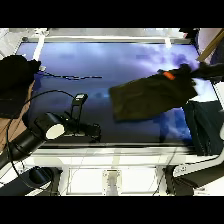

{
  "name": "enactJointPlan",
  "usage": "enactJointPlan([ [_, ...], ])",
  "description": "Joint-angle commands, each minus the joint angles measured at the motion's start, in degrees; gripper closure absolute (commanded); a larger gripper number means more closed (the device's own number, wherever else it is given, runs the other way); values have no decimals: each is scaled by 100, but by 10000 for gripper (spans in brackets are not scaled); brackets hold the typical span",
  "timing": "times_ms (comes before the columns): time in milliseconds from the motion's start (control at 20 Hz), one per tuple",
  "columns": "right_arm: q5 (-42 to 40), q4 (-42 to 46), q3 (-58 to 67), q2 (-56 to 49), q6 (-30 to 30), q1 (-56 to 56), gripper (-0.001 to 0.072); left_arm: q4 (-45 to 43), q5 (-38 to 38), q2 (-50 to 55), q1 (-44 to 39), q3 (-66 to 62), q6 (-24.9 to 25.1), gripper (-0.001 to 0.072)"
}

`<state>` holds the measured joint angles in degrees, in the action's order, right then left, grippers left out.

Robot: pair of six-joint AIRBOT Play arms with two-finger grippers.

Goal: Fold the clothes and pants, and hang the long-sleeved shirts on hangers.

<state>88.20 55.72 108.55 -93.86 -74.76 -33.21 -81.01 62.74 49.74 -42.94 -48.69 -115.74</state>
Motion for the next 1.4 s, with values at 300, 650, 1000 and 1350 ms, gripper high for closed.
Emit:
enactJointPlan([
  [300,907,809,-11,1755,-1064,-3995,689,0,-2,0,0,-2,2,76],
  [650,809,1060,-2061,2479,-1139,-4940,688,0,2,-2,-2,-2,2,76],
  [1000,1233,942,-2109,2514,-1377,-4854,141,0,0,-2,-2,-2,2,75],
  [1350,673,-2721,-997,3045,-1283,-4120,685,0,0,-2,-2,-2,2,75],
])
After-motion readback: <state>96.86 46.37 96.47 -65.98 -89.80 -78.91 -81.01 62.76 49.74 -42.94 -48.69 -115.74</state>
